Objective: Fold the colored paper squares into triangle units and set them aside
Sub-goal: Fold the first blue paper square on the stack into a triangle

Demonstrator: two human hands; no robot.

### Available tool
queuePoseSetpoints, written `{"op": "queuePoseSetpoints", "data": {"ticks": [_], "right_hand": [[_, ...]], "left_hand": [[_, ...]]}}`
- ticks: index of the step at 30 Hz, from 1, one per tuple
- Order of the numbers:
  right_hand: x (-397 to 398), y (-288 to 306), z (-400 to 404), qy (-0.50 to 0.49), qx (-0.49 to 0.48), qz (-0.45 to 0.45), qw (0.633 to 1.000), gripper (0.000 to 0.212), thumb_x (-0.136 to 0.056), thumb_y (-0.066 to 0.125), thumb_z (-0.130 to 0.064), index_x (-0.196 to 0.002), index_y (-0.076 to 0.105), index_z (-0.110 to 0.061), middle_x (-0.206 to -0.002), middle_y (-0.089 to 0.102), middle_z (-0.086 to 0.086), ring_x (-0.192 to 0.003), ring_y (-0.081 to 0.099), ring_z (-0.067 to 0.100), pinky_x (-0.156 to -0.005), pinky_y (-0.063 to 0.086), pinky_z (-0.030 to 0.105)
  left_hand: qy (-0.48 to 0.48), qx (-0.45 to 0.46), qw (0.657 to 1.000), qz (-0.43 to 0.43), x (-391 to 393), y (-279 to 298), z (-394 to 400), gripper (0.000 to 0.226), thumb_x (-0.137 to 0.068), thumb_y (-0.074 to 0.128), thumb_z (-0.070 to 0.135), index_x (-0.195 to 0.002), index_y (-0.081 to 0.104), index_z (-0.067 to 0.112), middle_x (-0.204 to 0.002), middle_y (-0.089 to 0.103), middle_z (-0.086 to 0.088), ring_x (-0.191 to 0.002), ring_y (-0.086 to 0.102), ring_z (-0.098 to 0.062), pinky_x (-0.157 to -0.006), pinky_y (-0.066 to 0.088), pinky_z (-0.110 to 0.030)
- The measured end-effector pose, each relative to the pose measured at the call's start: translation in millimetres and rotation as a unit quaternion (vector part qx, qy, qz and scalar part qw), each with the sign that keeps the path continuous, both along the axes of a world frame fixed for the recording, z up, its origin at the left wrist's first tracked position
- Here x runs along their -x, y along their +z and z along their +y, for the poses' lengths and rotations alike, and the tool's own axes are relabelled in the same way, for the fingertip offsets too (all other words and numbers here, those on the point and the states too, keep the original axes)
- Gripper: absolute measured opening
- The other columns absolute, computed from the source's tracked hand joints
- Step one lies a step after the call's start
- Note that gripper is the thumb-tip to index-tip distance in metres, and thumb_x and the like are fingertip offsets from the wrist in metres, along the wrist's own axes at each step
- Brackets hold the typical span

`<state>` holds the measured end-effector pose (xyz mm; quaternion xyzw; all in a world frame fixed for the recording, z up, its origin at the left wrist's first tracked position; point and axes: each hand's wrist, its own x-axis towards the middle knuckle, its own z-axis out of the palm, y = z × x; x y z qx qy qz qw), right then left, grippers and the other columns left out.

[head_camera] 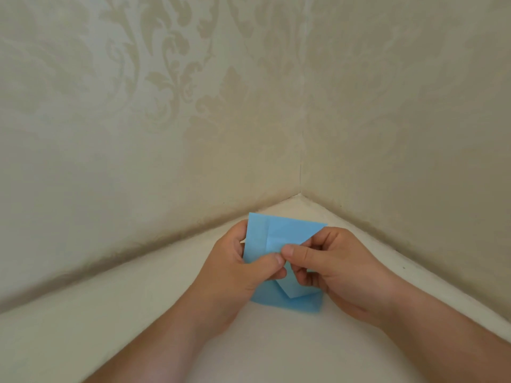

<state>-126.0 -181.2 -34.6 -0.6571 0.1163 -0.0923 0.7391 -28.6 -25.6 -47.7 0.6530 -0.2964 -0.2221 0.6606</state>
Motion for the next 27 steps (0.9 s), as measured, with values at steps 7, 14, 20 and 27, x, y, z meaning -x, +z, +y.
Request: {"op": "queuePoseSetpoints", "data": {"ticks": [7,14,20,27], "right_hand": [[1.0,13.5,-14.2,-0.041,-0.049,-0.023,0.998,0.019,-0.076,0.08,-0.014,-0.065,0.065,-0.013,-0.066,0.057,0.005,-0.056,0.052,0.014,-0.06,0.048,0.025],[1.1,10.6,-22.3,-0.057,-0.03,-0.008,0.998,0.024,-0.088,0.074,-0.008,-0.066,0.065,-0.015,-0.066,0.057,0.005,-0.056,0.051,0.015,-0.06,0.048,0.027],[2.4,5.7,-18.7,-0.005,0.131,0.012,0.991,0.025,-0.089,0.075,-0.007,-0.065,0.066,-0.012,-0.062,0.059,0.005,-0.056,0.051,0.014,-0.057,0.046,0.024],[2.1,6.2,-21.4,0.004,0.136,0.016,0.991,0.025,-0.09,0.075,-0.012,-0.068,0.065,-0.012,-0.062,0.059,0.003,-0.056,0.051,0.013,-0.058,0.048,0.023]], "left_hand": [[0.004,0.002,1.0,0.006,-9.6,6.6,6.7,0.038,-0.08,0.075,0.011,-0.116,0.072,0.021,-0.114,0.077,-0.008,-0.104,0.074,-0.032,-0.094,0.06,-0.049],[0.069,0.03,0.996,0.053,-13.7,9.0,7.6,0.037,-0.086,0.079,0.0,-0.118,0.07,0.016,-0.097,0.077,-0.017,-0.084,0.074,-0.023,-0.096,0.06,-0.045],[0.128,0.122,0.979,0.102,-13.4,13.3,4.7,0.035,-0.089,0.071,-0.006,-0.119,0.064,0.011,-0.08,0.071,-0.012,-0.071,0.066,-0.017,-0.084,0.06,-0.033],[0.139,0.123,0.981,0.05,-15.8,14.7,7.6,0.042,-0.084,0.078,-0.003,-0.118,0.065,0.016,-0.067,0.065,-0.005,-0.072,0.069,-0.017,-0.098,0.055,-0.045]]}}
